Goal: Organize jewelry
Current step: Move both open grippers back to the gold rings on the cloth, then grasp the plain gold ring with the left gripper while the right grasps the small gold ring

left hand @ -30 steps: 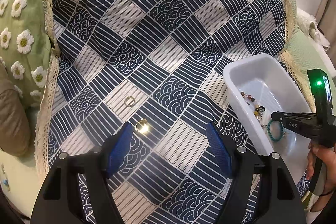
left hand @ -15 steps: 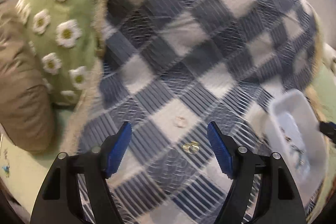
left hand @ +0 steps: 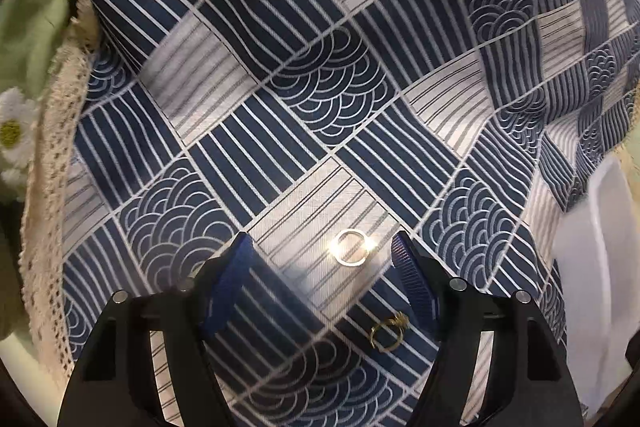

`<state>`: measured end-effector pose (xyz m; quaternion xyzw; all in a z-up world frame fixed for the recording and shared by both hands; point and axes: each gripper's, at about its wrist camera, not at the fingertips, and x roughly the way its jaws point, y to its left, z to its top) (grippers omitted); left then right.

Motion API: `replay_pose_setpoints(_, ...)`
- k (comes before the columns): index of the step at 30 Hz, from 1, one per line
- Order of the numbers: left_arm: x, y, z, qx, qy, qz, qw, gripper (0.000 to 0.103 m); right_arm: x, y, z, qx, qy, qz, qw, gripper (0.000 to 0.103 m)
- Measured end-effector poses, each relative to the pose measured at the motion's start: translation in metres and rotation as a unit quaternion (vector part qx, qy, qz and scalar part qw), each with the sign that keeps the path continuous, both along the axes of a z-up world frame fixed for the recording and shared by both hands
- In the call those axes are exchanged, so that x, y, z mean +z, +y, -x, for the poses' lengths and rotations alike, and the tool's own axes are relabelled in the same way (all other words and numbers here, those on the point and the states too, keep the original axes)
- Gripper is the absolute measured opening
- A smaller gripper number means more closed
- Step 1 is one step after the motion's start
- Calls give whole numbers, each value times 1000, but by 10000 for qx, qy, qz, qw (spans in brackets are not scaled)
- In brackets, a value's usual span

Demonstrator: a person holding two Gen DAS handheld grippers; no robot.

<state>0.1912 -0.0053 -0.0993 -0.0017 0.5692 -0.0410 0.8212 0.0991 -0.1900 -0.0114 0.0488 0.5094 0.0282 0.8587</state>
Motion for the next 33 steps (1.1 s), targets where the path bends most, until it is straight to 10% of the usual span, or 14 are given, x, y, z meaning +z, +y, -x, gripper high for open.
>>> replay_pose_setpoints(7,-16,-11,-4,-158,79,-72,9998,63,-6,0,-2,-23,83,68,9999,88)
replay_pose_setpoints(14,-14,0,-3,33,-10,-82,10000,21,-13,-1,-4,-64,186,111,9997,88)
replay_pose_setpoints(33,85,80,64,1120,-559,311,9916,21,-64,94,-31,1085,513,-325,9922,88)
